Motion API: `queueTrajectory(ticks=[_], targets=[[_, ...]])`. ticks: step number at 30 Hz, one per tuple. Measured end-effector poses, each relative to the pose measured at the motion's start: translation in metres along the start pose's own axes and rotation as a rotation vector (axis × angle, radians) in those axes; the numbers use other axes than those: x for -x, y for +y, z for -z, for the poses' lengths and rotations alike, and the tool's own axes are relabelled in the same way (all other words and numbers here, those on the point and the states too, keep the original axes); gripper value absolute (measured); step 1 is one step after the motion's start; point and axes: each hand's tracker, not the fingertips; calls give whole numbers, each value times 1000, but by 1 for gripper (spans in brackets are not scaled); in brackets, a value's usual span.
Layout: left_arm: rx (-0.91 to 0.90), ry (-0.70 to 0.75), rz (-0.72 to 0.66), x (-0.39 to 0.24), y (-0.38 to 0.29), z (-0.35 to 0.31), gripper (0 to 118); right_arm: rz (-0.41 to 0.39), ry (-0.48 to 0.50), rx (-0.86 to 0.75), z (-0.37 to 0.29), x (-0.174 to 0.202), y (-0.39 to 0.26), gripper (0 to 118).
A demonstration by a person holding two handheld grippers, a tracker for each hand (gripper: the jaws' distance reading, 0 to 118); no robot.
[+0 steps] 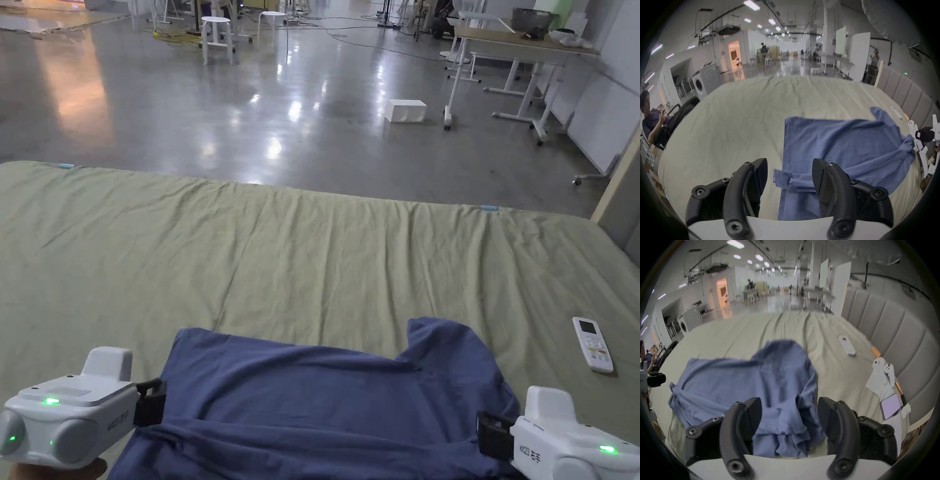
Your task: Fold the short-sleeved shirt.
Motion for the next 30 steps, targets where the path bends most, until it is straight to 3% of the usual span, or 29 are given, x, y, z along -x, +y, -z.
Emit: queueTrajectory(ticks=[3, 6, 8, 10, 12, 14, 18, 22, 27, 30], targets=[[-104, 1, 2, -23, 9, -39, 58, -14, -15, -164, -29, 11, 7, 92], [-225, 20, -17, -39, 16, -67, 58, -4, -40, -319, -55, 26, 11, 93], [-284, 25, -31, -48, 19, -83, 57, 52, -54, -391, -69, 36, 11, 93], [-318, 40, -39, -57, 21, -93, 48, 69, -41, -455, -81, 44, 10, 93], [-364, 74, -38, -66, 21, -104, 27, 32, -50, -520, -92, 55, 9, 92], [-391, 80, -48, -70, 19, -110, 18, -41, -49, -575, -102, 64, 10, 81], [-412, 72, -47, -75, 15, -122, 5, -14, -42, -592, -114, 72, 7, 10], [-408, 59, -28, -76, 10, -130, 0, -23, -59, -619, -118, 75, 5, 0], [-367, 55, -59, -65, 5, -135, 0, -6, -67, -601, -119, 70, 6, 0], [-198, 60, -47, -50, 0, -123, 0, -7, -71, -587, -115, 65, 1, 0]])
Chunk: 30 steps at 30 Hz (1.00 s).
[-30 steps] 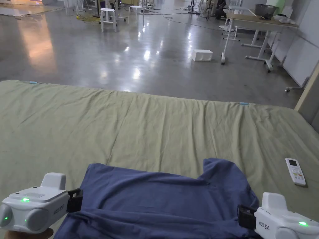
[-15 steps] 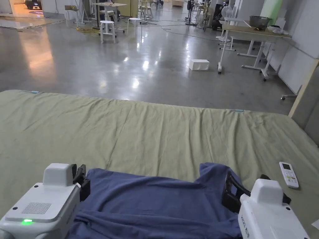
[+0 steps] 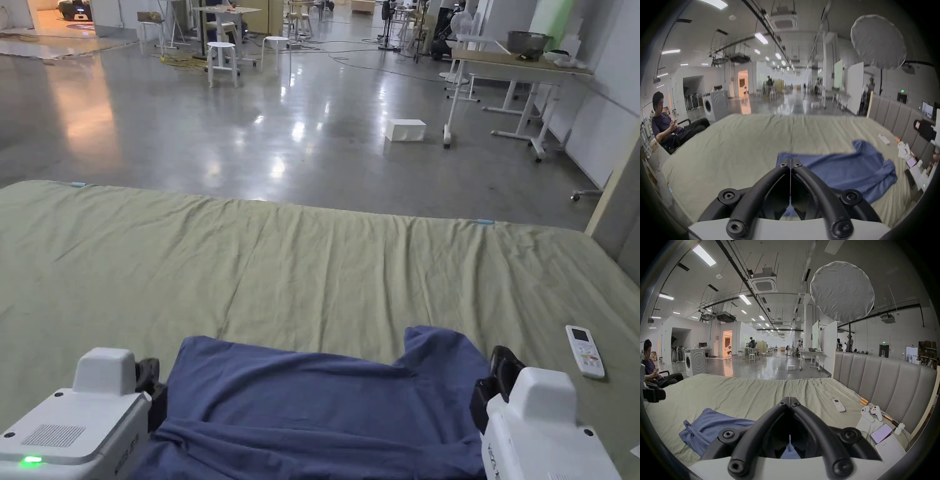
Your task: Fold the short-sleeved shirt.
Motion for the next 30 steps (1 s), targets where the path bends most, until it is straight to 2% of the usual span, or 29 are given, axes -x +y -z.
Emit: queueTrajectory(ticks=[4, 9, 10, 11, 15, 19, 23, 25, 30], targets=[[196, -1, -43, 25, -21, 25, 0, -14, 2, 41, 4, -4, -11, 0], [440, -22, -47, 51, -45, 73, 1, 23, 7, 117, 8, -9, -24, 0], [467, -10, -38, 53, -49, 81, 4, 29, 8, 127, 8, -10, -26, 0], [506, 6, -40, 56, -51, 91, 12, 23, 5, 128, 7, -10, -27, 0], [598, -33, -90, 66, -59, 127, 65, 0, 6, 144, 6, -11, -30, 0], [633, -17, -86, 65, -64, 149, 76, -22, -6, 171, 8, -14, -34, 0], [718, 10, -47, 56, -79, 162, 78, -28, -17, 202, 11, -20, -38, 0], [701, 7, -51, 50, -82, 155, 77, -27, -24, 213, 12, -21, -40, 0], [679, 20, -2, 37, -83, 149, 67, -20, -22, 242, 15, -18, -44, 0]])
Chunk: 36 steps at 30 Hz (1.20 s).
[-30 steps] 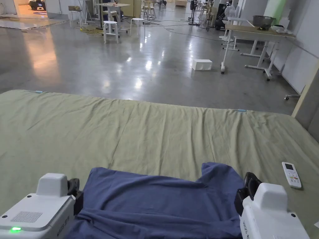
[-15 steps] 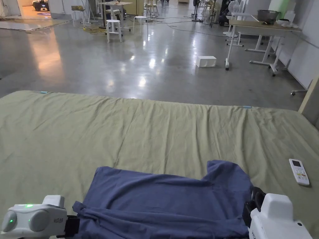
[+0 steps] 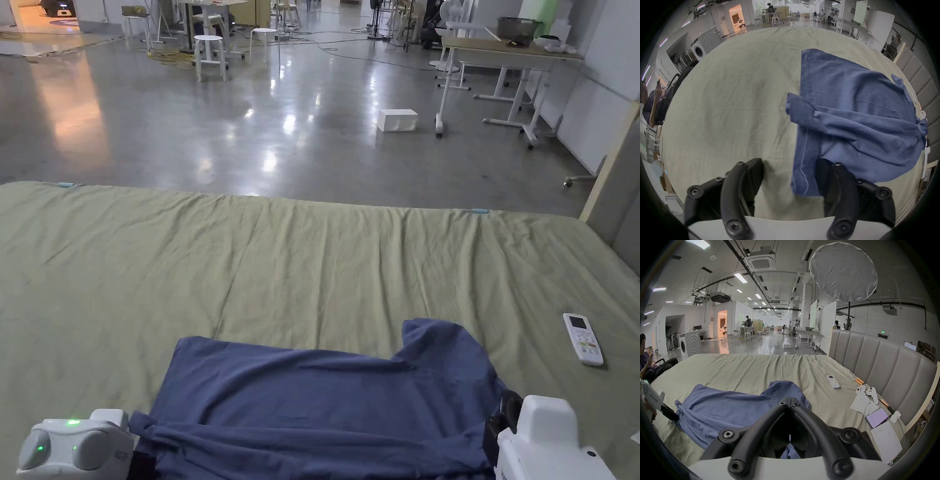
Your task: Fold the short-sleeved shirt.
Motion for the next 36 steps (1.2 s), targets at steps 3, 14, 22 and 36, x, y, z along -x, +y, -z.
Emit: queueTrajectory(ticks=[3, 14, 22, 36], targets=[[-8, -13, 47, -5, -1, -1, 38, 12, 9, 14, 1, 2, -2, 0], [-93, -61, 27, 12, -18, -30, 6, -1, 3, 42, -1, -19, 0, 0], [-136, -109, 18, 22, -36, -46, 6, -22, 1, 300, 20, -57, -7, 37], [-125, -89, 31, 10, -42, -49, 6, -83, 134, 732, 107, -39, -68, 80]])
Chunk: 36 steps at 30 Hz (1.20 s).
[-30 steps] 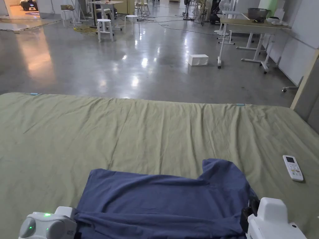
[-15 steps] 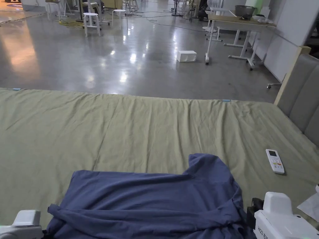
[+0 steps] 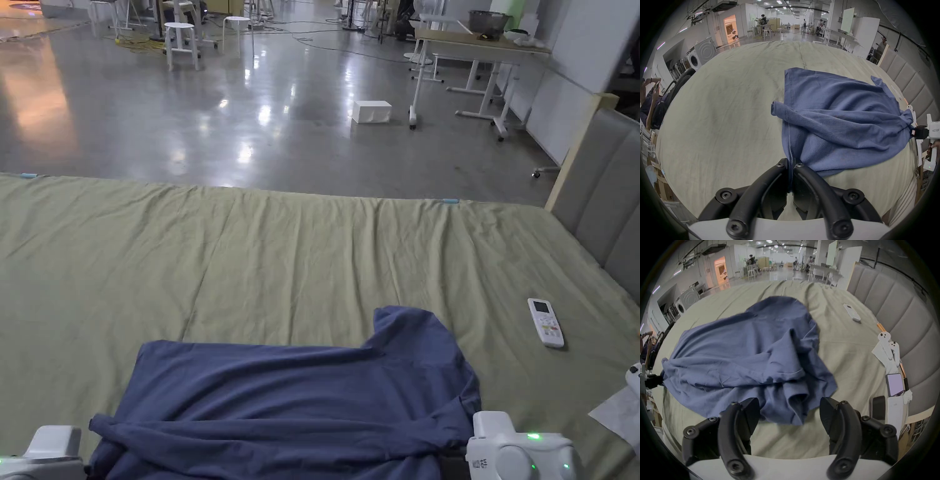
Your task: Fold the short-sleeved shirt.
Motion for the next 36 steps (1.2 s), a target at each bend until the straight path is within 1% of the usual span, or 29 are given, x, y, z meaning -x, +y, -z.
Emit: queueTrajectory(ticks=[3, 5, 7, 8, 9, 10, 11, 12, 14, 16, 17, 20, 22, 25, 26, 27, 30, 32, 33, 35, 36], targets=[[6, 0, 1, 0, 0, 1, 6, -63, -58, 76, 20, 7, 0, 80], [7, -1, -3, 0, 0, 0, 6, -85, -84, 103, 28, 8, -8, 80], [7, 1, -3, -1, 0, 1, 6, -31, -61, 44, 22, 5, -16, 78], [10, 3, 5, -1, -1, 0, 6, -24, -52, 39, 19, 4, -20, 73], [11, 6, 13, -3, -1, 0, 6, -18, -34, 35, 17, 4, -23, 59], [13, 9, 22, -6, -3, 0, 6, 2, 13, 30, 17, 4, -26, 48], [15, 11, 26, -9, -4, 0, 6, 23, 35, 18, 16, 4, -28, 42], [17, 13, 28, -11, -5, 1, 6, 13, 15, 17, 16, 6, -29, 38], [20, 16, 28, -11, -7, 5, 6, 10, 14, 2, 18, 8, -30, 25], [21, 16, 26, -12, -9, 7, 6, 47, 7, -12, 18, 8, -30, 20], [20, 17, 24, -12, -9, 7, 6, 45, 7, -15, 16, 9, -30, 19], [1, 24, 9, -11, -9, 4, 6, -11, -16, -49, 7, 14, -32, 17], [-13, 22, 1, -8, -6, 0, 6, -1, -17, -52, -1, 12, -30, 16], [-34, 15, -1, -5, 1, -7, 6, 42, 3, -92, -14, 5, -23, 16], [-40, 17, -1, -5, 4, -9, 6, 77, 7, -133, -20, 2, -21, 16], [-41, 13, 4, -6, 7, -10, 6, 85, 11, -147, -27, -1, -17, 15], [-59, 3, 18, -6, 16, -17, 6, 76, 18, -181, -45, -4, -4, 15], [-78, -13, 19, -5, 23, -25, 6, 53, 18, -183, -55, -2, 4, 15], [-94, -21, 16, -4, 27, -31, 6, 56, 24, -202, -62, -4, 7, 15], [-127, -34, 6, -2, 35, -45, 6, 38, 22, -192, -71, -6, 13, 15], [-150, -42, -4, 0, 39, -53, 6, 46, 22, -211, -77, -7, 14, 15]])
